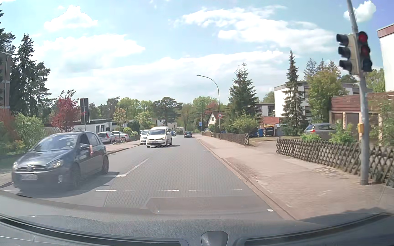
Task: Follow the waypoints while adhering to traffic rules and regulations
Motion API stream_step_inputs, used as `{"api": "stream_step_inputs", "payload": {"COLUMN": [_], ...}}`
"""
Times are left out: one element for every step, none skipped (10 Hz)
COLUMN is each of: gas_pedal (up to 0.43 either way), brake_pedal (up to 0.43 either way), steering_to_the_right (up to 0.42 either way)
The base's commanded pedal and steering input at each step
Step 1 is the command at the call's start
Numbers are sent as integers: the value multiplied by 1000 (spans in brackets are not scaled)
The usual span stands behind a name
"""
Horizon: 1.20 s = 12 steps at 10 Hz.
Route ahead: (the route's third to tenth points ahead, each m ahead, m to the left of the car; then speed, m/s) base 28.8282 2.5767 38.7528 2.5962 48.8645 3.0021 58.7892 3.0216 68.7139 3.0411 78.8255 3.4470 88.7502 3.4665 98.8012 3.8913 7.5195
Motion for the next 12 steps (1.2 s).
{"api": "stream_step_inputs", "payload": {"gas_pedal": [0, 0, 0, 0, 0, 0, 0, 0, 0, 0, 0, 0], "brake_pedal": [67, 61, 61, 61, 55, 6, 0, 0, 0, 0, 0, 0], "steering_to_the_right": [-11, -11, -12, -13, -13, -13, -12, -12, -11, -11, -11, -10]}}
